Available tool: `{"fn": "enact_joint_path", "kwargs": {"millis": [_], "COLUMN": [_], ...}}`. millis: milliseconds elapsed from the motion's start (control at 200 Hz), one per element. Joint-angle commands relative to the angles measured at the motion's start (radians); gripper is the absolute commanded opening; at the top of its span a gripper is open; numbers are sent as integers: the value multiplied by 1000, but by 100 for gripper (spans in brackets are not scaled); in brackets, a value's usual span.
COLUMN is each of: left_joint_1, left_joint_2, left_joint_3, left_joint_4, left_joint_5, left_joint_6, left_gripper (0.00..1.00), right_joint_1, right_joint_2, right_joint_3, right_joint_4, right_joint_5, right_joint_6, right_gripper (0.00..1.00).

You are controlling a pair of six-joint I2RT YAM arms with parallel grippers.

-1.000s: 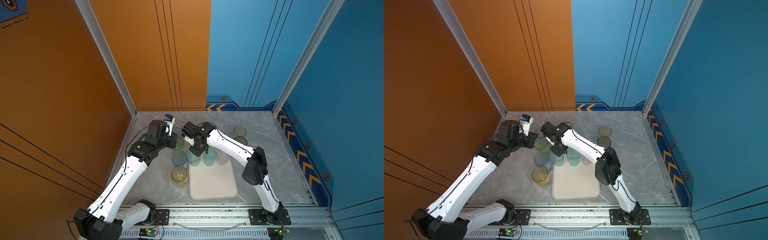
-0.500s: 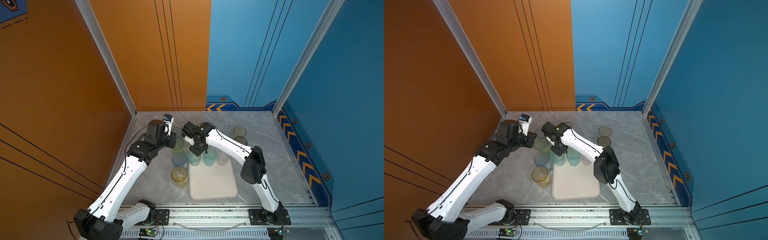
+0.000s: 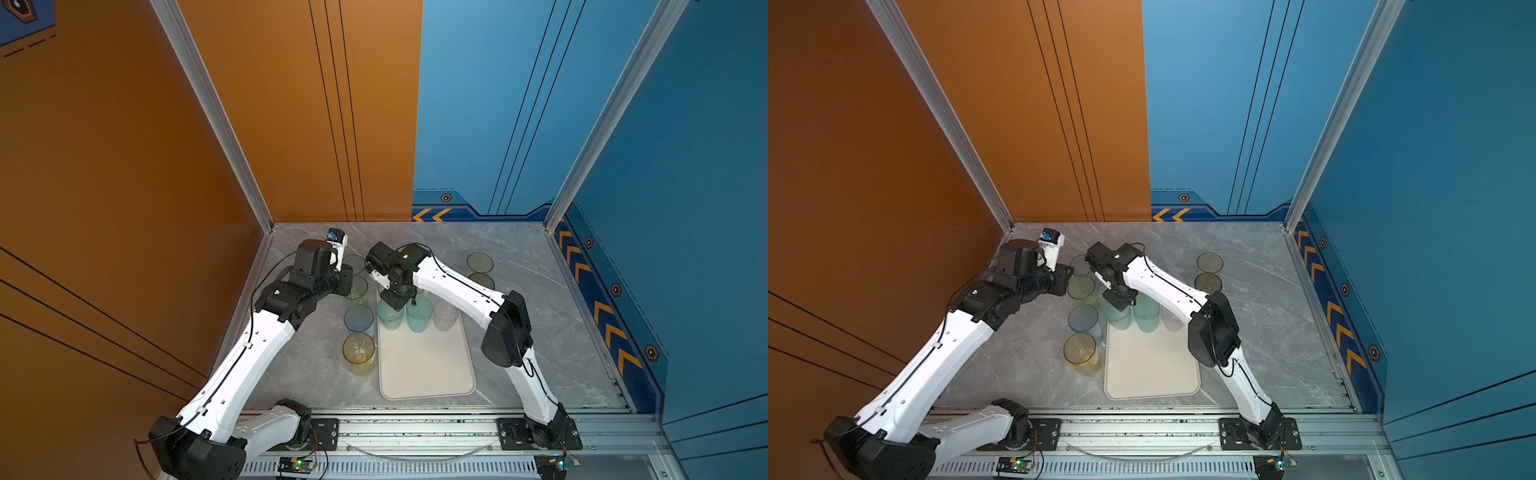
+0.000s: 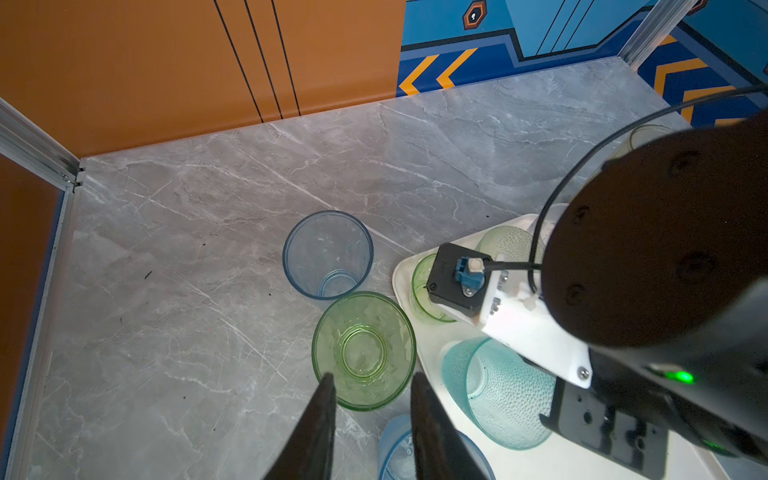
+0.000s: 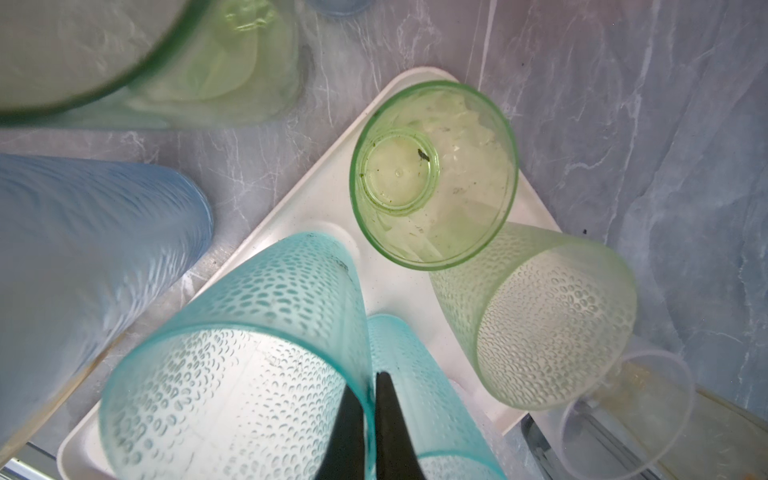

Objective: Place the glasses into the tray
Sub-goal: 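Lower the teal cup onto the tray beside the first teal cup, open right gripper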

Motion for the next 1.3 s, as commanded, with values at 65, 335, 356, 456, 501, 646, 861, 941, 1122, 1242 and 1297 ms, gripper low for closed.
{"fn": "enact_joint_path", "kwargs": {"millis": [65, 335, 356, 456, 501, 646, 861, 941, 1122, 1242, 1297], "left_joint_1": [13, 14, 15, 15, 15, 16, 18, 18, 21, 23, 24], "left_joint_2": [8, 18, 18, 21, 23, 31, 38, 37, 41, 48, 52], "left_joint_3": [2, 3, 4, 3, 3, 4, 3, 4, 1, 0, -2], "left_joint_4": [-9, -9, -9, -8, -9, -12, -14, -15, -20, -26, -26], "left_joint_5": [16, 19, 18, 18, 18, 15, 12, 12, 5, 4, 2], "left_joint_6": [4, 3, 3, 4, 3, 2, 2, 2, -1, -5, -6], "left_gripper": [32, 32, 32, 32, 32, 32, 32, 32, 29, 29, 28], "right_joint_1": [-6, -9, -11, -11, -12, -14, -18, -17, -23, -28, -33], "right_joint_2": [7, 4, 4, 2, 3, -2, -15, -20, -51, -94, -117], "right_joint_3": [-23, -42, -42, -45, -45, -45, -45, -45, -51, -84, -98], "right_joint_4": [-8, 4, 4, 7, 7, 12, 22, 24, 43, 85, 97], "right_joint_5": [-5, -15, -15, -19, -20, -31, -40, -41, -40, -42, -40], "right_joint_6": [0, 4, 5, 5, 4, 6, 8, 7, 13, 22, 26], "right_gripper": [3, 5, 6, 8, 9, 12, 15, 17, 23, 26, 27]}}
